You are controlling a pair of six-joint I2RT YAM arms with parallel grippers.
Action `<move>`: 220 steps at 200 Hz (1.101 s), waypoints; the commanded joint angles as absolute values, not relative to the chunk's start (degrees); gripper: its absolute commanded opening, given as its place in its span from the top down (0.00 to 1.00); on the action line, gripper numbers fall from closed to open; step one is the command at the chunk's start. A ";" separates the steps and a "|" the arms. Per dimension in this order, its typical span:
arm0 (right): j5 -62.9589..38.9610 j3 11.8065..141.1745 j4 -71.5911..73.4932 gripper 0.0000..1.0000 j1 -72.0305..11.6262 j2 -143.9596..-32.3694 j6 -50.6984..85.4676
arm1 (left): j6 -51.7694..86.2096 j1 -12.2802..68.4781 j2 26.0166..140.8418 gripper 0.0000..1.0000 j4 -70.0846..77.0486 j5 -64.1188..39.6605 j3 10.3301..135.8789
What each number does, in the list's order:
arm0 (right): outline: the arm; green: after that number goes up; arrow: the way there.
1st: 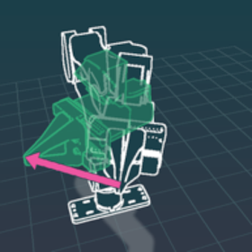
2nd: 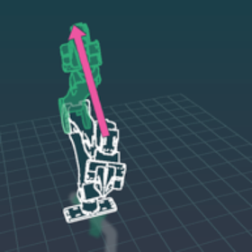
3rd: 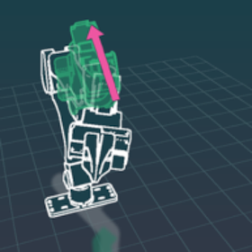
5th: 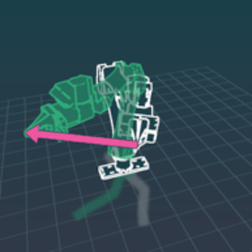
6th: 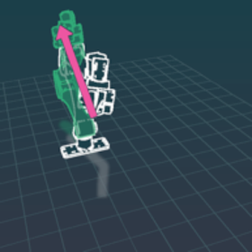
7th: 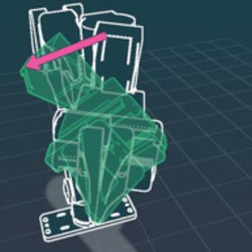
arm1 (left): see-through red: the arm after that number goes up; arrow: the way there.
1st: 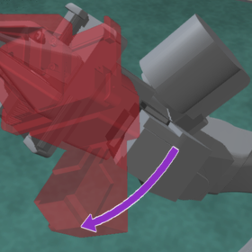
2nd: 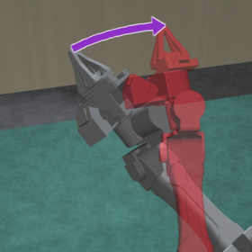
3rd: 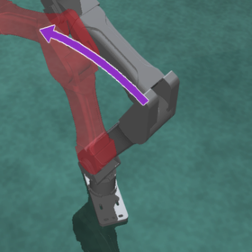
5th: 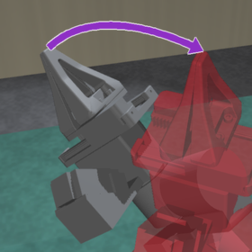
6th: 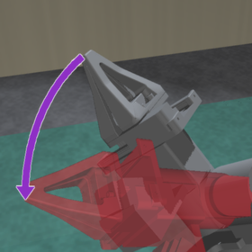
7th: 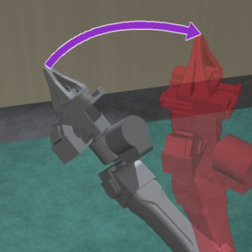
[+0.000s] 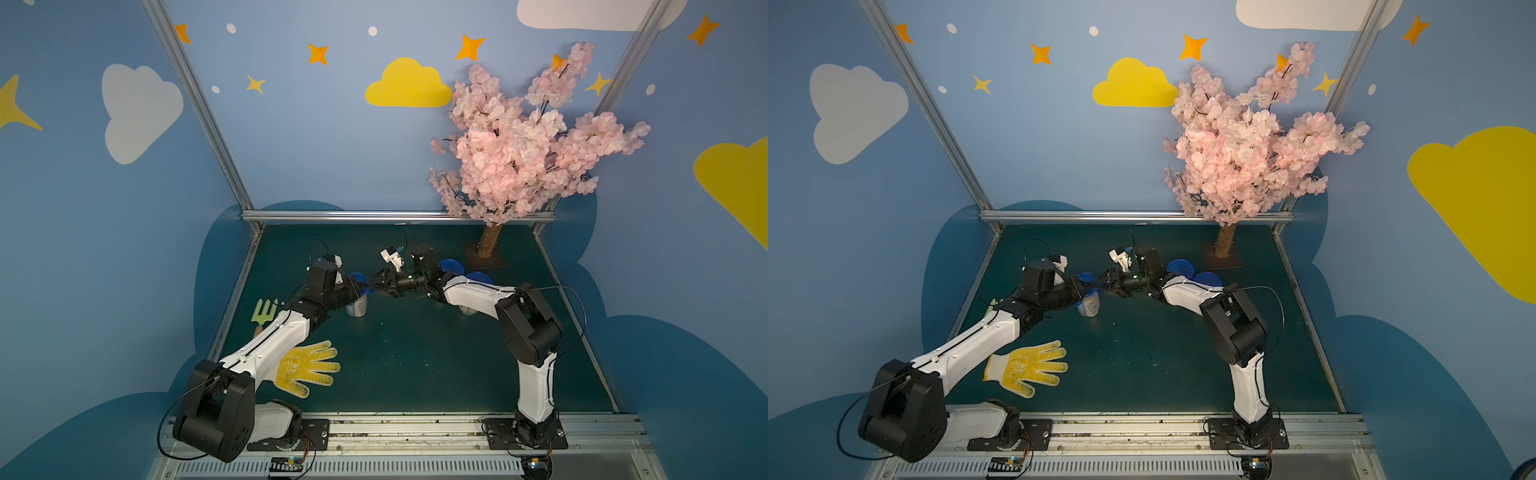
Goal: Take out toiletry kits
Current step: Open the lid of the container.
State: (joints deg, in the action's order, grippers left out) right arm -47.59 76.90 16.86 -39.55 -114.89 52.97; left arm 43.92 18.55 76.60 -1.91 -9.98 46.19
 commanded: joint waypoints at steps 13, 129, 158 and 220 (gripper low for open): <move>-48.90 77.96 18.56 0.60 -39.99 -115.69 53.79 | 42.71 18.25 81.69 0.98 -21.71 -6.68 41.39; -47.37 80.00 13.15 1.00 -39.81 -115.46 52.23 | 41.24 18.21 78.40 0.98 -26.02 -5.37 46.24; -47.85 82.17 11.23 1.00 -39.82 -115.48 51.47 | 40.84 18.24 76.39 0.97 -27.93 -4.24 48.70; -48.04 86.42 6.68 1.00 -39.64 -116.40 49.92 | 39.56 17.94 73.49 0.93 -29.57 -2.59 51.33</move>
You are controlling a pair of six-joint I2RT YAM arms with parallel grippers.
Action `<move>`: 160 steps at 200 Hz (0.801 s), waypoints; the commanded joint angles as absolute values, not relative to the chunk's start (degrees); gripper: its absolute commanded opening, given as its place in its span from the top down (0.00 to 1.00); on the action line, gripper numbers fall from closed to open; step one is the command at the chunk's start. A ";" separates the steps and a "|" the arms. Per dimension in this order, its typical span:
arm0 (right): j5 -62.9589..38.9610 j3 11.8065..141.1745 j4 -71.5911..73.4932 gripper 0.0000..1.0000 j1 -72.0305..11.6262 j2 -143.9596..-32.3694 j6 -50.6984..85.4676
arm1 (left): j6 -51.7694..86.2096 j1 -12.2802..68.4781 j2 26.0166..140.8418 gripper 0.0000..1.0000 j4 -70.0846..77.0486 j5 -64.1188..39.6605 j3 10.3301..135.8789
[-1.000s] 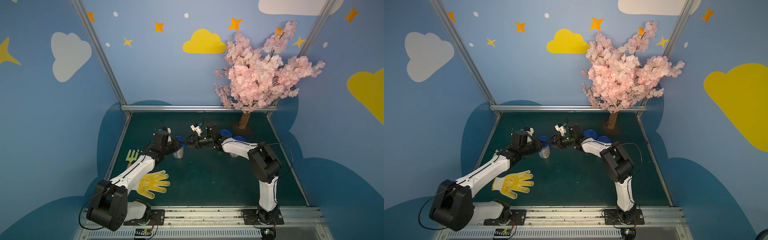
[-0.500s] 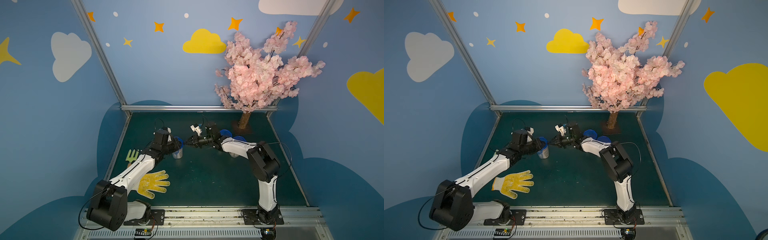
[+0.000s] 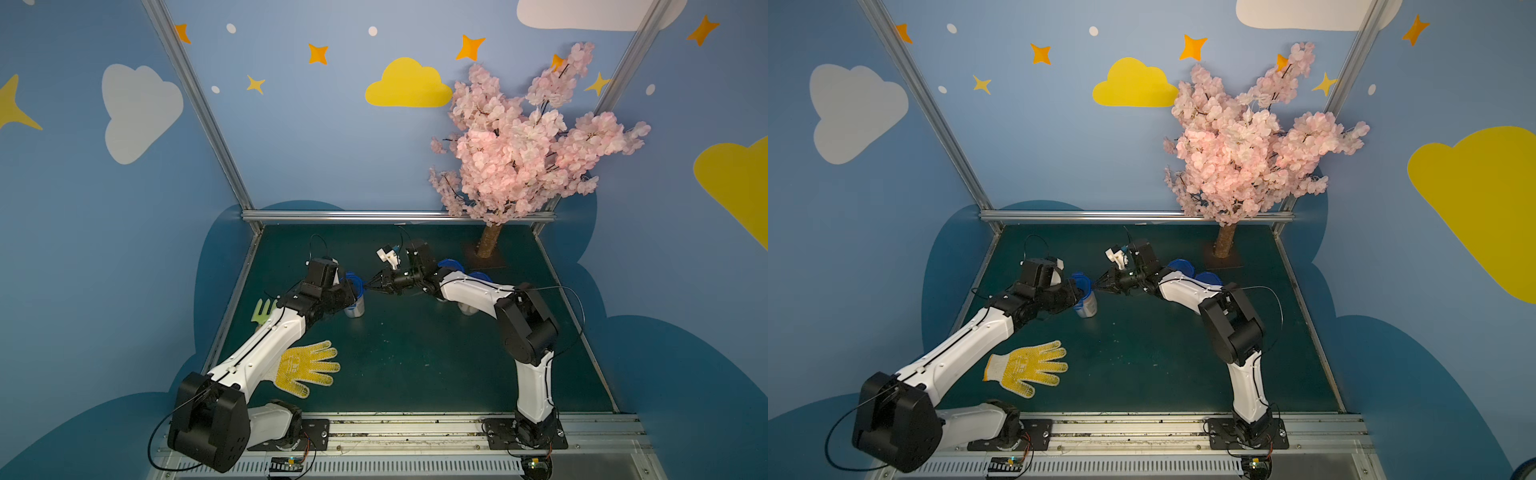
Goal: Take out toiletry kits
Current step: Open the lid of the container.
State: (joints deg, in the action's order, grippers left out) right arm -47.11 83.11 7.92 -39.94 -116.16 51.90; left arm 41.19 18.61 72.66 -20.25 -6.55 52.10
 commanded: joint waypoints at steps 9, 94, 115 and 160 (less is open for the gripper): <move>-48.17 86.89 6.42 1.00 -39.55 -116.80 50.09 | 39.55 17.88 73.34 0.93 -29.77 -2.55 51.33; -50.92 88.14 7.95 1.00 -39.64 -115.40 50.47 | 39.05 15.92 69.48 0.92 -31.55 -2.12 52.03; -51.41 89.46 6.51 1.00 -39.86 -114.61 49.51 | 38.77 15.46 68.60 0.89 -31.89 -1.69 52.38; -52.13 91.12 5.11 1.00 -40.45 -113.26 48.67 | 38.80 14.68 67.77 0.79 -32.08 -1.49 52.39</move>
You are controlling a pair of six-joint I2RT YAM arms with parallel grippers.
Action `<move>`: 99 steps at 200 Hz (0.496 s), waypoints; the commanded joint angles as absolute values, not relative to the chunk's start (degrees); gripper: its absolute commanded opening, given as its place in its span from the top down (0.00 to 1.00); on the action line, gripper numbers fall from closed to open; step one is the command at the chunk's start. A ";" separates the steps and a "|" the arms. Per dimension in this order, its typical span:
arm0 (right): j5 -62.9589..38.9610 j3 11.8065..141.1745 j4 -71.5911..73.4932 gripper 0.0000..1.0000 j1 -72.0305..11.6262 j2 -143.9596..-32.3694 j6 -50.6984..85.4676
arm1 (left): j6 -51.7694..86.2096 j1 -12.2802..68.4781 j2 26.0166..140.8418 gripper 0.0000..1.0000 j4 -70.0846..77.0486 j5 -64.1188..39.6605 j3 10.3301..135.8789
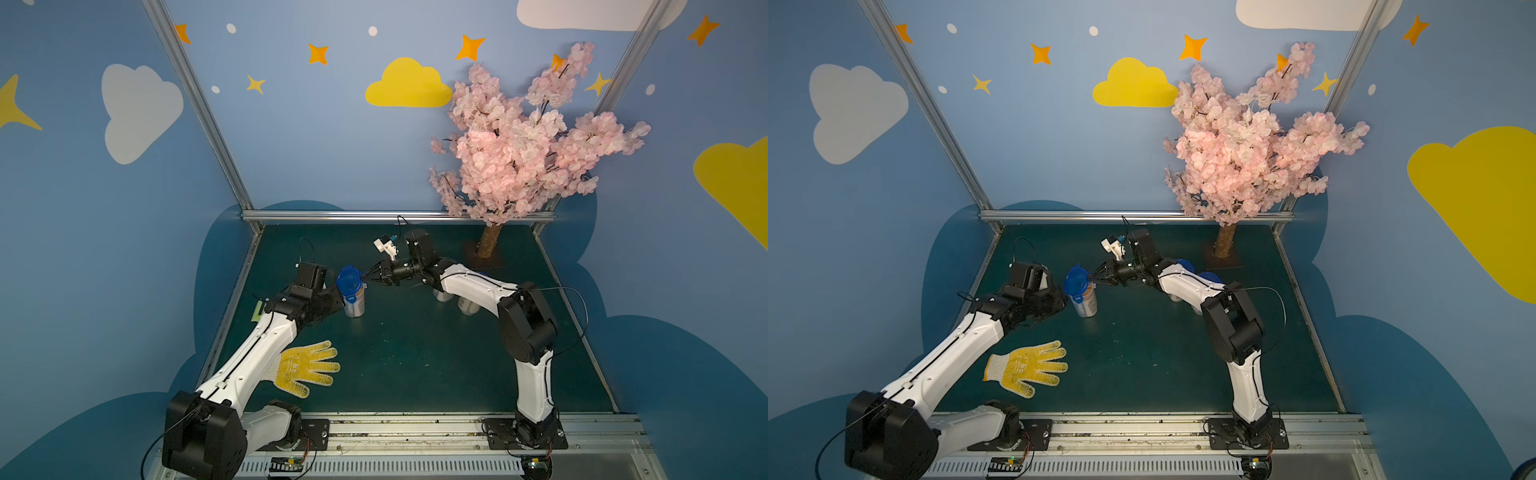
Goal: Take out toiletry kits
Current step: Open the lid of the container.
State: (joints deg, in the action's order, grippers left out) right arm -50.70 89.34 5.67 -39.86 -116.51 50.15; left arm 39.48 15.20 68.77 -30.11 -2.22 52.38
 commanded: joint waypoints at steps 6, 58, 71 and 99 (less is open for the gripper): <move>-52.25 91.08 4.89 1.00 -40.55 -112.87 48.46 | 38.85 14.60 67.74 0.77 -32.11 -1.49 52.47; -45.21 87.48 -12.95 1.00 -40.69 -103.56 35.46 | 38.94 13.89 67.52 0.57 -30.56 -1.57 52.98; -40.14 85.77 -19.19 1.00 -40.62 -99.98 30.80 | 38.91 13.63 67.50 0.50 -29.86 -1.67 53.04; -30.78 80.49 -26.70 1.00 -40.34 -92.16 25.77 | 38.85 13.16 68.18 0.28 -28.50 -2.18 53.38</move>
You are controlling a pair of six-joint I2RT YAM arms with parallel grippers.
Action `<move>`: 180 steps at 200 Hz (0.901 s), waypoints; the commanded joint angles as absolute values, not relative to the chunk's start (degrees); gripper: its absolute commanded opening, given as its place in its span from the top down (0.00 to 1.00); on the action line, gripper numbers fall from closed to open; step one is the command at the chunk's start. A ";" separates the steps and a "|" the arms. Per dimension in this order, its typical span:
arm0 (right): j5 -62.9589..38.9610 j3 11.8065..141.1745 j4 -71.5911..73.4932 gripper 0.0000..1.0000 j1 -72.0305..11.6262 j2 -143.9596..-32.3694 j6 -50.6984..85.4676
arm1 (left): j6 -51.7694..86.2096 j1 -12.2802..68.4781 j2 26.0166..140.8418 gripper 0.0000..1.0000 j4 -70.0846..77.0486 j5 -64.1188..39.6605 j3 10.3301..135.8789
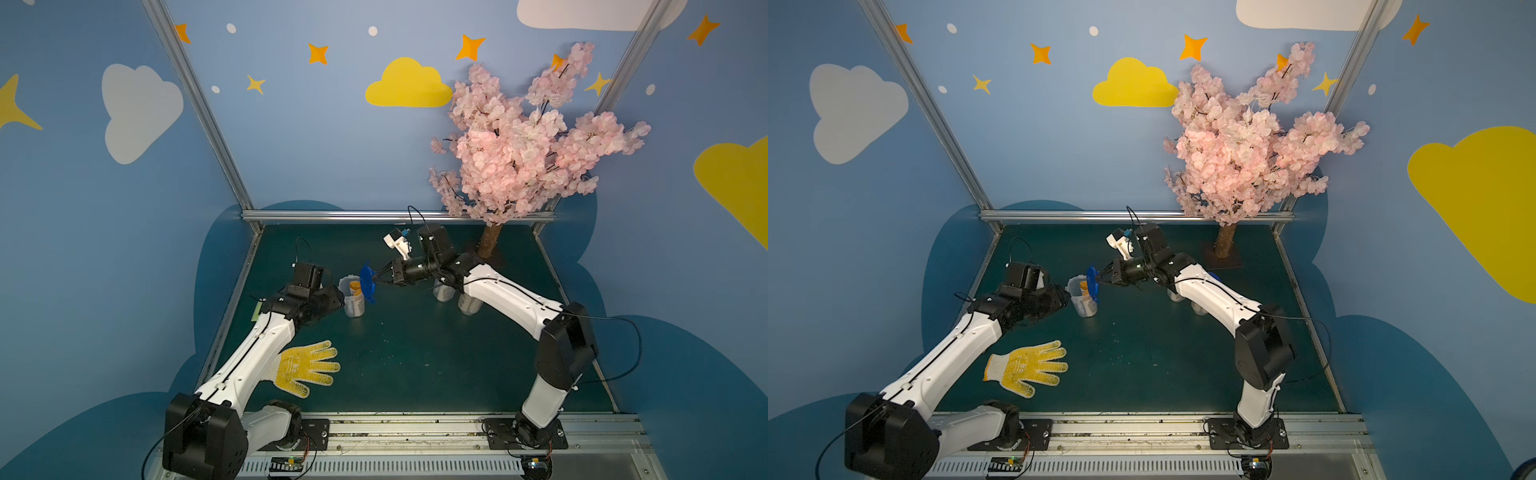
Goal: Take out toiletry kits
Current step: Open the lid of the container, then place the lid at the center of the board.
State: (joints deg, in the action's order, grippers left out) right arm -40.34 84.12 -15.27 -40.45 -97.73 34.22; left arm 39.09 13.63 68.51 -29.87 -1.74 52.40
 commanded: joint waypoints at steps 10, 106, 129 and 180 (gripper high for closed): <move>-27.38 79.20 -29.65 1.00 -40.42 -90.26 24.36 | 38.76 13.10 68.66 0.22 -28.23 -2.44 53.60; 0.59 67.81 -51.37 1.00 -41.72 -84.26 20.25 | 37.85 12.83 73.61 0.11 -25.97 -3.31 55.52; 4.39 65.80 -52.29 1.00 -42.34 -85.23 21.52 | 37.83 12.81 74.75 0.12 -25.51 -3.60 55.72; -0.97 64.40 -46.74 1.00 -44.73 -94.11 22.13 | 37.82 12.79 75.92 0.14 -25.20 -3.60 56.41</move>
